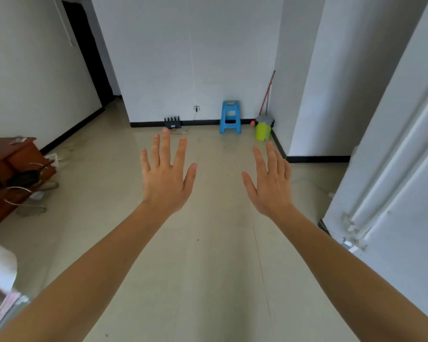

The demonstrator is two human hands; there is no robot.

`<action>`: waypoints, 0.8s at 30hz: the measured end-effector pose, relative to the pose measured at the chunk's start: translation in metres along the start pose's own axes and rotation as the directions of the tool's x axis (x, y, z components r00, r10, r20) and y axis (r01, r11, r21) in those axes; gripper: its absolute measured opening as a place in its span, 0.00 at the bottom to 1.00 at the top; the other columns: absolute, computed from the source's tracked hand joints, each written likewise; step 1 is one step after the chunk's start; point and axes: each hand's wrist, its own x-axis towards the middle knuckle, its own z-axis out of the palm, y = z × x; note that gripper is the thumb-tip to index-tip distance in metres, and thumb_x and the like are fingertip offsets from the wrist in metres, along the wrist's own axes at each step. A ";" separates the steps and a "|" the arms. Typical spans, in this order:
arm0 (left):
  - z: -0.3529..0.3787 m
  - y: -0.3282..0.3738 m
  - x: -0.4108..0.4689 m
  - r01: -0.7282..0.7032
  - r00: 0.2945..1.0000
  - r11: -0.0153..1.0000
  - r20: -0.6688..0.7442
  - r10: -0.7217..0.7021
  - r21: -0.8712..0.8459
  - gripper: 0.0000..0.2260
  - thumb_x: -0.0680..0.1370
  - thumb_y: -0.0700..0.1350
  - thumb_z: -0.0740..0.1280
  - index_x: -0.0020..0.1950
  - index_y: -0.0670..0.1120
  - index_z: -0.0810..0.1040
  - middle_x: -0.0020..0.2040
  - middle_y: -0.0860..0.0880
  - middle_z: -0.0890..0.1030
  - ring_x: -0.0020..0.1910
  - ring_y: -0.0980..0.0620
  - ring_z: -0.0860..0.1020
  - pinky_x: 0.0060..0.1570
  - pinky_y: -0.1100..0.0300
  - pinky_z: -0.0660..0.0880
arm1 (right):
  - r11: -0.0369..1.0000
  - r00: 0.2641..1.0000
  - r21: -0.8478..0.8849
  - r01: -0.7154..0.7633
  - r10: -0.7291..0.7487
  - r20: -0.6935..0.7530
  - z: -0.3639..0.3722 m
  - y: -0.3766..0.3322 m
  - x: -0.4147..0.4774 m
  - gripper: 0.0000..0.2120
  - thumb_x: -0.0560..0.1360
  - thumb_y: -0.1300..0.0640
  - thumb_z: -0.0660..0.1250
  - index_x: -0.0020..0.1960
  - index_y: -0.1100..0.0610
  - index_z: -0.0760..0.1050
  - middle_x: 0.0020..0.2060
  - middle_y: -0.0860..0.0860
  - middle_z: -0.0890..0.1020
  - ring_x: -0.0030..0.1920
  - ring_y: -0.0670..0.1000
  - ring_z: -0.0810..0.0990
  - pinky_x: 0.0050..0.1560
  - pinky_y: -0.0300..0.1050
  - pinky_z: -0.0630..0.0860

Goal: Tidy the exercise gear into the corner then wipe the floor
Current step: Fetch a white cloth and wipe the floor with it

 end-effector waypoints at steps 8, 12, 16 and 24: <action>0.172 -0.070 0.181 0.034 0.998 0.999 -0.055 -0.035 -0.015 0.28 0.83 0.59 0.48 0.80 0.46 0.56 0.80 0.37 0.50 0.78 0.36 0.50 0.72 0.35 0.56 | 0.996 0.996 -0.040 0.086 -0.086 -0.013 0.152 0.024 0.218 0.31 0.83 0.40 0.53 0.81 0.53 0.54 0.81 0.59 0.50 0.78 0.63 0.56 0.76 0.63 0.56; 0.250 -0.104 0.291 0.027 0.999 0.999 -0.023 -0.028 -0.038 0.29 0.83 0.60 0.46 0.80 0.46 0.53 0.80 0.37 0.48 0.79 0.38 0.48 0.73 0.36 0.56 | 0.997 0.998 -0.054 0.062 -0.061 0.007 0.217 0.037 0.331 0.32 0.83 0.39 0.52 0.82 0.52 0.51 0.81 0.58 0.48 0.80 0.62 0.53 0.77 0.63 0.54; 0.319 -0.122 0.405 -0.017 1.000 0.998 -0.019 0.016 -0.066 0.28 0.83 0.59 0.48 0.80 0.47 0.54 0.80 0.37 0.49 0.79 0.37 0.50 0.73 0.36 0.57 | 0.996 0.999 -0.083 0.042 -0.041 0.014 0.265 0.059 0.434 0.32 0.83 0.38 0.50 0.82 0.51 0.50 0.81 0.58 0.48 0.80 0.61 0.52 0.77 0.64 0.55; 0.497 -0.136 0.587 -0.085 0.996 0.993 0.021 0.087 -0.085 0.29 0.83 0.59 0.47 0.81 0.47 0.53 0.80 0.38 0.48 0.79 0.39 0.49 0.72 0.37 0.58 | 0.999 1.000 -0.048 -0.019 0.018 -0.025 0.406 0.129 0.612 0.32 0.82 0.38 0.50 0.81 0.51 0.52 0.81 0.57 0.48 0.80 0.60 0.53 0.77 0.62 0.55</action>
